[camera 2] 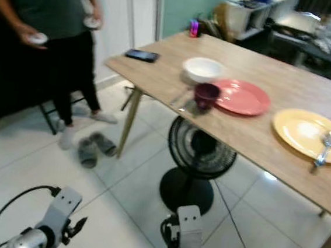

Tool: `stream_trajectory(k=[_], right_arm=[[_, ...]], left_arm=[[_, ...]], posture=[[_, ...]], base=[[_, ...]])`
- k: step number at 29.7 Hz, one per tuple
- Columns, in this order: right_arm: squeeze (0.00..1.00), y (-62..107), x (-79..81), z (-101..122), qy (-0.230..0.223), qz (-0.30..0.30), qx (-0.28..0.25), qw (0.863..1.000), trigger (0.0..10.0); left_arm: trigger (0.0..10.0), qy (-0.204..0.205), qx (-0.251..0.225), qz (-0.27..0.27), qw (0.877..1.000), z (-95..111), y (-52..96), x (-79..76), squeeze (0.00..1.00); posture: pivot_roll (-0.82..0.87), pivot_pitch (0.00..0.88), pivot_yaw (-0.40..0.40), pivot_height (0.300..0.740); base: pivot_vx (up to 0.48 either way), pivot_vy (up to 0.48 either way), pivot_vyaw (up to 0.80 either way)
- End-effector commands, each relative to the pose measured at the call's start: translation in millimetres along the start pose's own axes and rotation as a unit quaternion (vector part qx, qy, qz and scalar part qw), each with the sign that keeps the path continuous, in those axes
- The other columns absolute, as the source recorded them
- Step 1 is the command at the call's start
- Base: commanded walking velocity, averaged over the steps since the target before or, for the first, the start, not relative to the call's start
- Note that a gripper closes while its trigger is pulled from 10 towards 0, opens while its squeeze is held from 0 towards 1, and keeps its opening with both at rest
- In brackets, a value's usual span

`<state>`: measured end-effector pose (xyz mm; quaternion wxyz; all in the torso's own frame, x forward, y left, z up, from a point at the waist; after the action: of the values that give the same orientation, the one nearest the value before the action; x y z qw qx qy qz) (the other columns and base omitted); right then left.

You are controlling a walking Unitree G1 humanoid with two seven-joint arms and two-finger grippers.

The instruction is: Setting the table

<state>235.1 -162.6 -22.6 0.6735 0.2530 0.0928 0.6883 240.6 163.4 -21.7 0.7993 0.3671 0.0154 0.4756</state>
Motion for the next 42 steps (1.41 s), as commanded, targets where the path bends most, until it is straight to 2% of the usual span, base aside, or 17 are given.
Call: stream_trajectory(k=[1, 4, 8, 10, 13, 14, 16, 19, 22, 23, 25, 26, 28, 33, 42], right_arm=[[0.00, 4.3, -11.7, -17, -0.029, -0.032, 0.035, 0.998, 10.0], [0.00, 5.2, -17.1, -21, -0.040, -0.039, 0.044, 0.997, 10.0], [0.00, 4.1, -13.8, -30, -0.062, -0.028, 0.063, 0.996, 10.0], [0.00, 1.0, -8.6, -34, -0.058, -0.021, 0.072, 0.995, 10.0], [0.00, -2.3, 1.6, -34, -0.017, -0.001, 0.077, 0.997, 10.0], [0.00, -2.3, 1.6, -34, -0.017, -0.001, 0.077, 0.997, 10.0], [0.00, -2.3, 0.5, -38, 0.012, 0.005, 0.093, 0.996, 10.0], [0.00, -2.3, -3.3, -39, 0.023, 0.000, 0.101, 0.995, 10.0], [0.00, -2.4, -8.7, -36, 0.060, 0.012, 0.108, 0.992, 10.0], [0.00, -2.4, -8.7, -36, 0.060, 0.012, 0.108, 0.992, 10.0], [0.00, -2.1, -14.8, -35, 0.069, 0.016, 0.111, 0.991, 10.0], [0.00, -2.1, -14.8, -35, 0.069, 0.016, 0.111, 0.991, 10.0], [0.00, -1.8, -25.9, -34, 0.067, 0.006, 0.116, 0.991, 10.0], [0.00, -2.2, -32.7, -37, 0.089, -0.009, 0.132, 0.987, 10.0], [0.00, -5.8, -24.3, -39, 0.097, 0.007, 0.136, 0.986, 10.0]], left_arm=[[10.0, -0.007, 0.007, -0.033, 0.999, -7, 0.3, -15.1, 0.00], [10.0, -0.009, 0.005, -0.034, 0.999, -6, -0.2, -15.7, 0.00], [10.0, -0.007, 0.012, -0.035, 0.999, -9, -1.2, -12.4, 0.00], [10.0, -0.010, 0.016, -0.040, 0.999, -12, -2.4, -10.1, 0.00], [10.0, -0.010, 0.012, -0.041, 0.999, -11, -3.7, -6.0, 0.00], [10.0, -0.010, 0.012, -0.041, 0.999, -11, -3.7, -6.0, 0.00], [10.0, 0.014, 0.007, -0.025, 1.000, -9, -6.7, -5.7, 0.00], [10.0, 0.024, 0.005, -0.020, 0.999, -8, -7.8, -7.4, 0.00], [10.0, 0.074, 0.006, 0.006, 0.997, -10, -10.7, -11.8, 0.00], [10.0, 0.074, 0.006, 0.006, 0.997, -10, -10.7, -11.8, 0.00], [10.0, 0.107, 0.010, 0.026, 0.994, -12, -12.2, -13.8, 0.00], [10.0, 0.107, 0.010, 0.026, 0.994, -12, -12.2, -13.8, 0.00], [10.0, 0.145, 0.019, 0.047, 0.988, -18, -12.8, -18.7, 0.00], [10.0, 0.141, 0.026, 0.056, 0.988, -20, -13.4, -19.6, 0.00], [10.0, 0.132, 0.031, 0.056, 0.989, -25, -12.6, -17.7, 0.00]], posture=[[-0.06, 0.000, 0.105, 0.740], [-0.06, 0.000, 0.118, 0.740], [-0.05, 0.000, 0.159, 0.740], [-0.06, 0.000, 0.176, 0.740], [-0.07, 0.000, 0.176, 0.740], [-0.07, 0.000, 0.176, 0.740], [-0.09, 0.000, 0.140, 0.740], [-0.09, 0.000, 0.133, 0.740], [-0.09, 0.000, 0.043, 0.740], [-0.09, 0.000, 0.043, 0.740], [-0.09, 0.000, 0.023, 0.740], [-0.09, 0.000, 0.023, 0.740], [-0.09, 0.000, -0.010, 0.740], [-0.08, 0.000, -0.023, 0.740], [-0.06, 0.000, -0.014, 0.740]], base=[[0.000, 0.000, 0.73], [0.000, 0.000, 0.72], [0.000, 0.000, 0.72], [0.000, 0.000, 0.72], [0.000, 0.000, 0.72], [0.000, 0.000, 0.72], [0.000, 0.000, 0.73], [0.000, 0.000, 0.73], [0.000, 0.000, 0.73], [0.000, 0.000, 0.73], [0.000, 0.000, 0.73], [0.000, 0.000, 0.73], [0.000, 0.000, 0.73], [0.000, 0.000, 0.72], [0.000, 0.000, 0.72]])
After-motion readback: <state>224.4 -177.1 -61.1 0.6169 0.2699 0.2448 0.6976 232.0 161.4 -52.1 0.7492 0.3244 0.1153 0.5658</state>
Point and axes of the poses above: a point about 5 cm out from each wrist's last joint towards the gripper, its own y axis pointing back from the gripper into the wrist, its own z axis along the axis of the wrist's last joint, x = y × z, the point moved 1 cm from there along -y, pointing out of the wrist towards the gripper, and after that the axes turned 14 degrees about -y, right-handed, at the moved point
